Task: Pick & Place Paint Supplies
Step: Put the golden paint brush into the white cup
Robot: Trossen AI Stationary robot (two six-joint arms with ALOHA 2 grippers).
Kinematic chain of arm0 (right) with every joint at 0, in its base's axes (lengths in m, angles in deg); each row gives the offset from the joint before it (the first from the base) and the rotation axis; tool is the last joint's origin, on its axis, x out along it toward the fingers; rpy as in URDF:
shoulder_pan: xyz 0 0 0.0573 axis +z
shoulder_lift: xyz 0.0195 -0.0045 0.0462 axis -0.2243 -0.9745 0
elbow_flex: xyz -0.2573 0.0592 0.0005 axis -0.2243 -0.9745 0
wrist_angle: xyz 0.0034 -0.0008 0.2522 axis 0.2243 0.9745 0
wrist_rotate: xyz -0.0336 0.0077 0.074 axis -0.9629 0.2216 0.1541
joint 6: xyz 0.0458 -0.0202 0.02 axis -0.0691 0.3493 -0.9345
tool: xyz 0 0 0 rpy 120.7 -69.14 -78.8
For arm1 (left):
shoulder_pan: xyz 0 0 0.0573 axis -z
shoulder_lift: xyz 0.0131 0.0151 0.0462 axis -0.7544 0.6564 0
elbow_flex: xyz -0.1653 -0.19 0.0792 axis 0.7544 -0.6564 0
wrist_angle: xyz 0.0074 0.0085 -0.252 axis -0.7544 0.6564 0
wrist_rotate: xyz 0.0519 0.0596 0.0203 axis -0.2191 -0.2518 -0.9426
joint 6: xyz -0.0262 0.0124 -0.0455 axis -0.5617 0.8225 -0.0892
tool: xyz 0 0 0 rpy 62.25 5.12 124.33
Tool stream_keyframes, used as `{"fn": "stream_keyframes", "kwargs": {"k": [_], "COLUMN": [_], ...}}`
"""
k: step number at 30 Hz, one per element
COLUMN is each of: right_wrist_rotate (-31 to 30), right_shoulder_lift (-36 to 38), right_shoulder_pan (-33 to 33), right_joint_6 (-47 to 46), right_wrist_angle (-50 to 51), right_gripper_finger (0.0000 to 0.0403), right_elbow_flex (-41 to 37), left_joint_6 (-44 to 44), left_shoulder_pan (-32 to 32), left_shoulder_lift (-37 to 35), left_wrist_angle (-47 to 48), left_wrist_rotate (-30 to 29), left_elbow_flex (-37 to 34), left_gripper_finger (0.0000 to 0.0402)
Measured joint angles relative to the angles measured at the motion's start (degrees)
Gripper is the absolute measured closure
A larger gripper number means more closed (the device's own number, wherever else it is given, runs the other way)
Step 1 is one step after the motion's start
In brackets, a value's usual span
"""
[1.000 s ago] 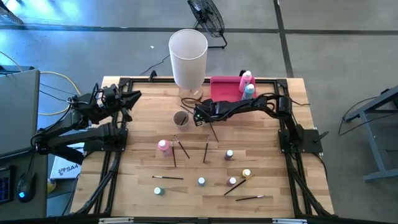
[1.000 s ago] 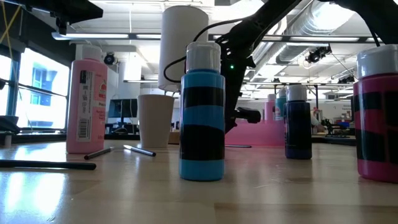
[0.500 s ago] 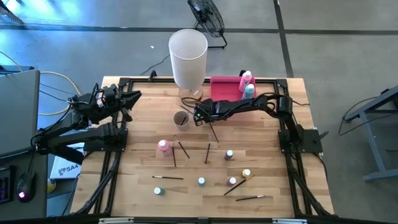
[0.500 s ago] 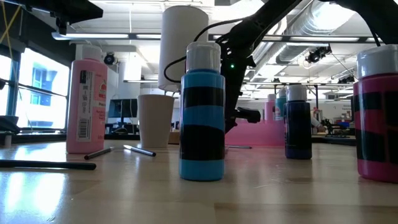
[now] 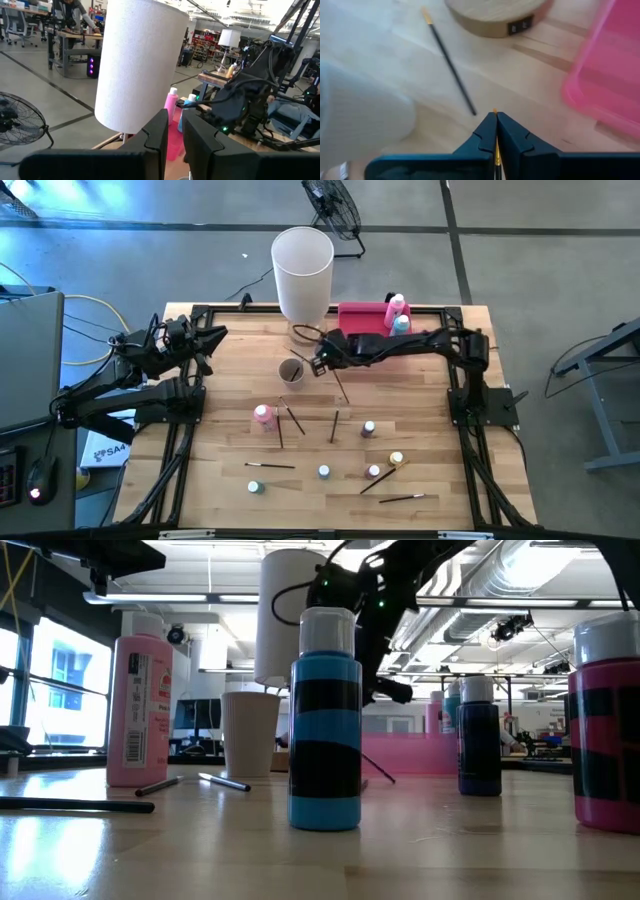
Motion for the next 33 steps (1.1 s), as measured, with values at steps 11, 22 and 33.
{"fn": "stream_keyframes", "kwargs": {"k": [11,22,33], "right_wrist_rotate": [6.6,12.5,11.7], "right_shoulder_lift": [9.8,16.4,16.3], "right_shoulder_pan": [-0.7,0.5,3.5], "right_joint_6": [7.2,9.1,10.2], "right_wrist_angle": [-1.0,-9.8,-24.4], "right_gripper_finger": [0.0399,0.0399,0.0399], "right_elbow_flex": [0.1,0.1,0.1], "left_joint_6": [0.0,0.0,0.0], "left_shoulder_pan": [0.0,0.0,0.0], "left_shoulder_lift": [0.0,0.0,0.0], "left_wrist_angle": [0.0,0.0,0.0], "left_wrist_rotate": [0.0,-0.3,-1.9], "left_elbow_flex": [0.0,0.0,0.0], "left_gripper_finger": [0.0348,0.0348,0.0348]}}
